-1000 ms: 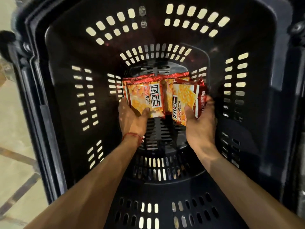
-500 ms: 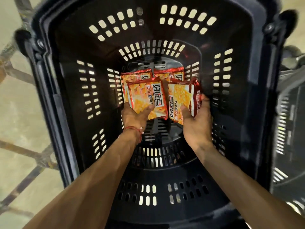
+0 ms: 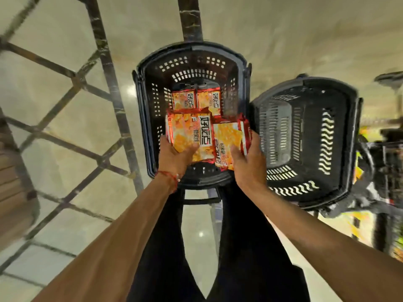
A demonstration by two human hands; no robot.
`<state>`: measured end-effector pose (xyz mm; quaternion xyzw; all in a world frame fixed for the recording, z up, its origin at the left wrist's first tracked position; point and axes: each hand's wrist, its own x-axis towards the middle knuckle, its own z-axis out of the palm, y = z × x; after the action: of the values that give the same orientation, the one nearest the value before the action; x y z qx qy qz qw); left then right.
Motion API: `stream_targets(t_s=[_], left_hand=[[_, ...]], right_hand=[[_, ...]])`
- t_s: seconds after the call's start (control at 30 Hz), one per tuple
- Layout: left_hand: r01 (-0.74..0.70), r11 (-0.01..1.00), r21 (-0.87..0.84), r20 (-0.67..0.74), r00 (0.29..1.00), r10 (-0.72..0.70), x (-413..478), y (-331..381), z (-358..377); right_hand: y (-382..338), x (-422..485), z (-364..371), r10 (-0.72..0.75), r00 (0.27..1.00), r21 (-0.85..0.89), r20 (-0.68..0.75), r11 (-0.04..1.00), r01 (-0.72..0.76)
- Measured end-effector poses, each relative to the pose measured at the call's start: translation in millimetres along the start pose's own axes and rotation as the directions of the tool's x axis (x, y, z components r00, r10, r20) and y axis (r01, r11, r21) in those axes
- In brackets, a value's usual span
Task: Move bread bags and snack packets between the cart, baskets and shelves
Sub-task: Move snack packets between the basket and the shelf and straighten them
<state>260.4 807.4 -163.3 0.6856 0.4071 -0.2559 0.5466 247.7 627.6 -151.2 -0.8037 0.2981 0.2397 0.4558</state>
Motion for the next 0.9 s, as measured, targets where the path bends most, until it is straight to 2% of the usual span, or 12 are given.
stream_targets(t_s=[0.17, 0.3, 0.4, 0.5, 0.67, 0.8, 0.9], left_hand=[[-0.025, 1.000, -0.002, 0.095, 0.995, 0.025, -79.3, 29.6, -21.4], [-0.097, 0.995, 0.003, 0.203, 0.975, 0.094, -119.6, 42.2, -37.6], [-0.181, 0.983, -0.016, 0.292, 0.940, 0.178, -146.5, 44.6, -44.5], [-0.266, 0.962, -0.053, 0.437, 0.860, 0.262, -174.4, 41.9, -48.7], [-0.306, 0.948, -0.088, 0.623, 0.726, 0.292, -243.0, 28.4, -57.9], [-0.359, 0.933, -0.025, 0.731, 0.630, 0.262, -295.1, 10.5, -55.8], [-0.398, 0.917, 0.030, 0.767, 0.598, 0.234, -321.9, -3.4, -49.7]], right_hand=[[-24.7, -72.2, -61.8, -0.039, 0.999, 0.073, -0.032, 0.996, 0.041], [-16.5, -125.2, -91.8, -0.031, 0.996, 0.344, -0.079, 0.937, 0.056], [-2.3, -169.7, -102.9, -0.039, 0.984, 0.460, -0.174, 0.881, 0.116], [14.0, -224.9, -107.2, -0.026, 0.957, 0.516, -0.289, 0.838, 0.179], [37.1, -321.2, -99.9, 0.186, 0.869, 0.681, -0.460, 0.702, 0.210], [59.0, -392.5, -101.2, 0.354, 0.793, 0.766, -0.496, 0.608, 0.208], [78.1, -435.6, -99.7, 0.444, 0.734, 0.810, -0.514, 0.533, 0.245]])
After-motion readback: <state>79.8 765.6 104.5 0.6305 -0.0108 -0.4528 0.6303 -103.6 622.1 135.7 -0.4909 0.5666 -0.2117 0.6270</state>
